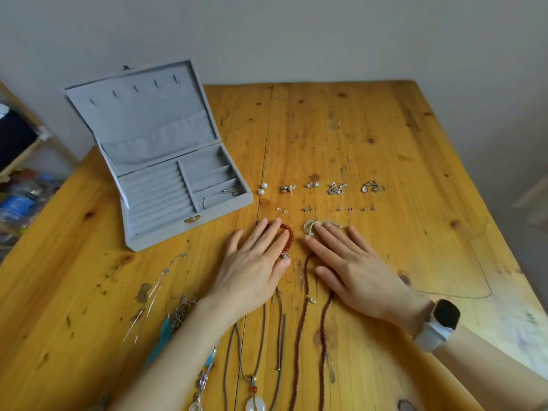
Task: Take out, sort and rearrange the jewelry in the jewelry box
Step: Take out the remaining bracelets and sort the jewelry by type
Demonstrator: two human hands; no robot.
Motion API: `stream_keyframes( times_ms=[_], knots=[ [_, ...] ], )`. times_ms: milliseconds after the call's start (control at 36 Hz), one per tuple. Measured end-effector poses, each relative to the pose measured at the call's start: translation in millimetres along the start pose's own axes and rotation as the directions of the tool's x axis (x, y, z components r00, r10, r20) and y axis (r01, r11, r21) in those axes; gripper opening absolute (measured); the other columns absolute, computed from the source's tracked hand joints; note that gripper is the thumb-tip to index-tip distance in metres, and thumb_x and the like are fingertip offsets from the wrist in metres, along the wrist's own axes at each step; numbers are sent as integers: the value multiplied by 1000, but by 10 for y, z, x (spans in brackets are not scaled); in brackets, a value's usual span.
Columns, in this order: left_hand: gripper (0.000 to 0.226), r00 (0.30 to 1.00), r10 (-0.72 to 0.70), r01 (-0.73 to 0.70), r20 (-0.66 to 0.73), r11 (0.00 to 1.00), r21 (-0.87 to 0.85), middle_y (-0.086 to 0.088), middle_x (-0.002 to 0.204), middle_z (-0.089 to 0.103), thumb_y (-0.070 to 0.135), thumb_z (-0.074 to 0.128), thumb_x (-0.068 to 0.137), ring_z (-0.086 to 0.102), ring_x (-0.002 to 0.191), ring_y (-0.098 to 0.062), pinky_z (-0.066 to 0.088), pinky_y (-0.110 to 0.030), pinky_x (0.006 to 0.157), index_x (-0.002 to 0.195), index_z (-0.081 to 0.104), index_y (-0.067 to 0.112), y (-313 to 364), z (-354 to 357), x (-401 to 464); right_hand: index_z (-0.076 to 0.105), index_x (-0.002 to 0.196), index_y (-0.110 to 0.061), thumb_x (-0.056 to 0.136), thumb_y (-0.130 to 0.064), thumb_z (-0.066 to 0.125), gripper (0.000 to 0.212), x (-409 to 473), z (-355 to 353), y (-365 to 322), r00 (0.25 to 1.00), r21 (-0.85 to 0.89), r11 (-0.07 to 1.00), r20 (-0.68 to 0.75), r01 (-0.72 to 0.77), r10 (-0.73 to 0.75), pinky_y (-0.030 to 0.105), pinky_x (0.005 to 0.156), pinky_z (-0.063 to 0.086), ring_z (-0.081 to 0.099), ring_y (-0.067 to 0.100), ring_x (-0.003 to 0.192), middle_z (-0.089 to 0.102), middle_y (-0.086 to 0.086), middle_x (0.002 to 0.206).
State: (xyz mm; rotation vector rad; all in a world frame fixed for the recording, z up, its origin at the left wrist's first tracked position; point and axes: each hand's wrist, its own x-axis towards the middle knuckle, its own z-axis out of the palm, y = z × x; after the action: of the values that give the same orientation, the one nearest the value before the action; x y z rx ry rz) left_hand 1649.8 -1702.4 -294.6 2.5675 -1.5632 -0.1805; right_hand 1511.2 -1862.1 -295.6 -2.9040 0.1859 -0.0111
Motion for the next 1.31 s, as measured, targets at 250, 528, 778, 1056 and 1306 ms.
stream_keyframes(
  times_ms=[250,528,778,1056,1306],
  knots=[
    [52,934,-54,-11,-353,984,-179,1,140,46,42,27,89,31,135,-13,12,-35,111,123,58,19,-230,-252,58,62,115,-21,92,-42,30,45,378,-265,-212,951,170,985,-307,25,28,43,89,45,53,22,110,59,2,116],
    [50,800,-576,562,-167,817,-128,3,157,6,44,17,98,0,143,-19,0,-48,114,146,17,31,-1098,-470,218,63,110,-18,94,-21,44,25,1797,-441,-563,953,68,995,-301,69,-45,40,79,39,43,29,101,54,8,107],
    [48,780,-610,604,-141,792,-92,5,157,3,42,15,99,-2,144,-18,0,-47,115,146,14,33,-1157,-365,217,67,100,-28,88,-23,52,20,2533,-467,-762,996,-192,977,32,93,-88,36,90,28,49,22,107,62,4,108],
    [48,773,-617,601,-148,787,-141,6,157,4,40,16,99,-3,143,-18,-3,-48,115,146,15,32,-1144,-373,216,63,105,-17,89,-17,44,25,2670,-441,-776,971,-350,907,136,235,-199,33,91,31,54,26,102,63,8,106],
    [44,738,-618,562,-271,785,-260,6,152,25,37,27,97,15,141,-16,6,-39,115,139,38,29,-1168,-367,202,59,84,-9,90,-16,53,12,2284,-739,-600,998,427,903,-17,56,-54,22,65,43,52,12,71,59,2,81]
  ],
)
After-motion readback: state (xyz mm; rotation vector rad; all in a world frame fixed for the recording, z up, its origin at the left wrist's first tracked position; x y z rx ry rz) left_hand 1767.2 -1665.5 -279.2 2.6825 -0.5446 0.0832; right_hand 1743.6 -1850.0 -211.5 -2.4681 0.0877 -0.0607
